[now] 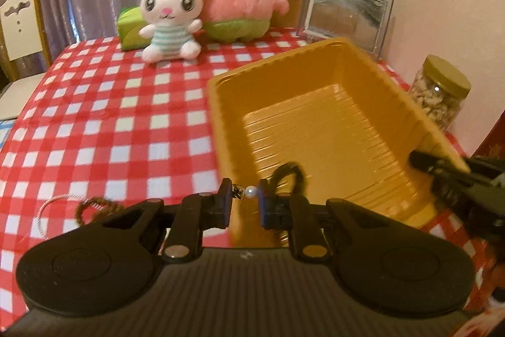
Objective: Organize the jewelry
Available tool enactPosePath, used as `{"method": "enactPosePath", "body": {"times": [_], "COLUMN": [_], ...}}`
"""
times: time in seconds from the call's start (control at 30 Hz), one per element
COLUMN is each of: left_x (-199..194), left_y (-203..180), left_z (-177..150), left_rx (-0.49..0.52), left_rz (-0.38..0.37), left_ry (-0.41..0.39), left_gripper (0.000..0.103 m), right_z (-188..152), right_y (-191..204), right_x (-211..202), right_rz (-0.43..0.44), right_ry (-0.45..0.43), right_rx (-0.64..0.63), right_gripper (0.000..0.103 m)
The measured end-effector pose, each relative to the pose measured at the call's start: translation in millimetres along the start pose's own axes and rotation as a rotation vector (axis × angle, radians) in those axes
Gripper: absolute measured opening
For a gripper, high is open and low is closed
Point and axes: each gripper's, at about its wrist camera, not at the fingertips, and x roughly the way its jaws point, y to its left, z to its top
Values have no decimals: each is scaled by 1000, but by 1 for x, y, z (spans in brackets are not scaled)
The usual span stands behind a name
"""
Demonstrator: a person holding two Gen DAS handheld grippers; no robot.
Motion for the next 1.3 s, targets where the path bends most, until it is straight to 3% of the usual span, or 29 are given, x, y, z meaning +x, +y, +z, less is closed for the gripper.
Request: {"method": "enactPosePath", "body": {"times": [0.47, 0.6, 1.07, 1.3], "left_x": [36, 33, 7, -16], "left_y": [-24, -22, -3, 29], "left_z": [15, 17, 15, -2], "left_rx": [-10, -17, -64, -95], "left_rz": [15, 15, 0, 42], "left_ry": [35, 18, 10, 5], "left_gripper": [15, 27, 30, 30], "right_z": [5, 4, 4, 4], "right_y": [10, 9, 9, 9], "right_x": [7, 8, 9, 9], "right_rz": [31, 36, 37, 40], "right_ry": [-1, 5, 10, 11], "right_rx": [2, 9, 11, 11], "right_gripper": [4, 4, 4, 4]}}
